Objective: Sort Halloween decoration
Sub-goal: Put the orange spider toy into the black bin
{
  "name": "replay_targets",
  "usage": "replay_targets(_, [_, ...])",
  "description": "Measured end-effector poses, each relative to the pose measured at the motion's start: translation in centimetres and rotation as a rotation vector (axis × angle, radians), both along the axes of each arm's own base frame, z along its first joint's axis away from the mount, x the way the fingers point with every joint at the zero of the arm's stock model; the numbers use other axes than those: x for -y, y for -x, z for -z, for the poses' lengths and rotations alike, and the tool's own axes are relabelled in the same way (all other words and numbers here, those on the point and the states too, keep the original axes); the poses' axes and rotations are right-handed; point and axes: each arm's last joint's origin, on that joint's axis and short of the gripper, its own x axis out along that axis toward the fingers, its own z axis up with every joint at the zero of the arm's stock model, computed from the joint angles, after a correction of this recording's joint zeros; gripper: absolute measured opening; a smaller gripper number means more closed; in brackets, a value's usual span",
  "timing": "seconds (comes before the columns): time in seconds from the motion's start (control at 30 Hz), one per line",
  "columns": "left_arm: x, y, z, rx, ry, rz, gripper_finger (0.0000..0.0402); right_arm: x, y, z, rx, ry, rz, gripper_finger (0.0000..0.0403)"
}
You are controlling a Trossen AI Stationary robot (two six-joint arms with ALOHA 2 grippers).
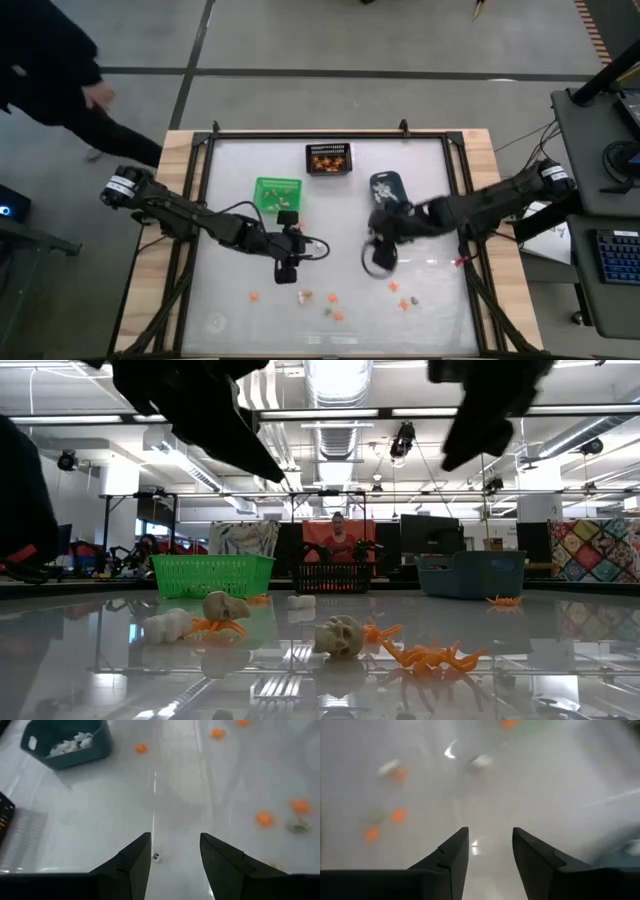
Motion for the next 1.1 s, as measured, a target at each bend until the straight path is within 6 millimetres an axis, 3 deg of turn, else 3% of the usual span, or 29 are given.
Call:
replay_targets(0.13, [0.2,-0.2,-1.3,-0.049,-0.051,0.068,0.0152,-2.9,1.5,1.7,-0.043,-0.09,0.008,0.0142])
replay_targets(0.37, [-0.4,-1.4,-2.9,0.027,-0.191,0.238,0.0152,-5.0,4.3,5.1,-0.164,-0.198,0.17,0.0135])
replay_targets(0.57, [-3.0,-2.7,-3.3,0.144,-0.161,0.251,0.0145,-4.4,5.9,7.8,-0.194,-0.165,0.33,0.0152])
replay_targets(0.73, [-5.1,-3.5,-3.9,0.237,-0.156,0.174,0.0132,-3.6,6.2,8.6,-0.076,-0.028,0.45,0.0179])
replay_targets(0.93, [-5.6,-3.6,-3.9,0.33,-0.071,0.235,0.012,-4.0,6.7,10.2,0.081,0.11,0.36,0.021])
replay_targets(1.1, [-5.4,-3.2,-2.9,0.407,-0.005,0.214,0.0116,-4.6,8.4,12.5,0.161,0.14,0.276,0.023])
